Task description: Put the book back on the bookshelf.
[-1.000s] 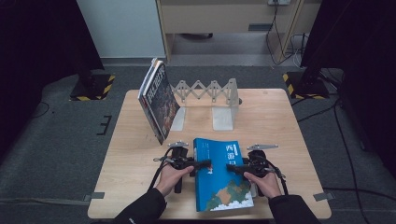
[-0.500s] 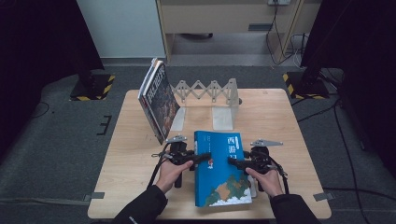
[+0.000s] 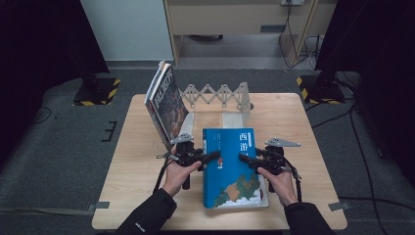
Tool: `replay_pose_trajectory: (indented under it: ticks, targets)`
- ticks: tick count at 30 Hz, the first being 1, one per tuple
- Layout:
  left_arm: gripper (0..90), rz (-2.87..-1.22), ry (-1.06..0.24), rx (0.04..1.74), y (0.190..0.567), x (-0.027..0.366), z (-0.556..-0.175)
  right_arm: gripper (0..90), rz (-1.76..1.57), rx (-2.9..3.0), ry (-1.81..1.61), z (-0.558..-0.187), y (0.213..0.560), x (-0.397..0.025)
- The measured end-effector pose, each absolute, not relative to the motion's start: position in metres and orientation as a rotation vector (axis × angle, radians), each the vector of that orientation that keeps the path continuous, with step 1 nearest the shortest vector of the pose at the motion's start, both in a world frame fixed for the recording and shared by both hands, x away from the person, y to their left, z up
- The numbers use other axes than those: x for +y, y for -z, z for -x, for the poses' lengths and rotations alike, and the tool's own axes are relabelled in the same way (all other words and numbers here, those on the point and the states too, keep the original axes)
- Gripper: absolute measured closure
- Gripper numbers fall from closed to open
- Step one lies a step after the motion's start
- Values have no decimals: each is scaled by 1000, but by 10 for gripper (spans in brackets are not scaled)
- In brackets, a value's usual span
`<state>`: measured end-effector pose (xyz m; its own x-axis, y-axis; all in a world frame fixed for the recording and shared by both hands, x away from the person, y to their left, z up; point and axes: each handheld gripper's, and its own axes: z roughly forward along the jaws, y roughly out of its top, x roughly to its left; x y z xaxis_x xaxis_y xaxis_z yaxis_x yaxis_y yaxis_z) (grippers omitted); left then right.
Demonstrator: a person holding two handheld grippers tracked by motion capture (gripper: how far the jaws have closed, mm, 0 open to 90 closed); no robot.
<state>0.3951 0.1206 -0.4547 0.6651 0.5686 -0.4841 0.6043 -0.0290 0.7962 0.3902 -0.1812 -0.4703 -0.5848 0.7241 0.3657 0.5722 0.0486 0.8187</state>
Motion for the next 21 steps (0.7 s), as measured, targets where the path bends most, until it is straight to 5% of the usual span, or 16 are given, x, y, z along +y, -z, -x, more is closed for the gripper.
replay_pose_trajectory:
  ticks: [21]
  targets:
    - [598,-1659,-40,846,432,121,-384,351,-1229,2039,-1673,-386,448,-184]
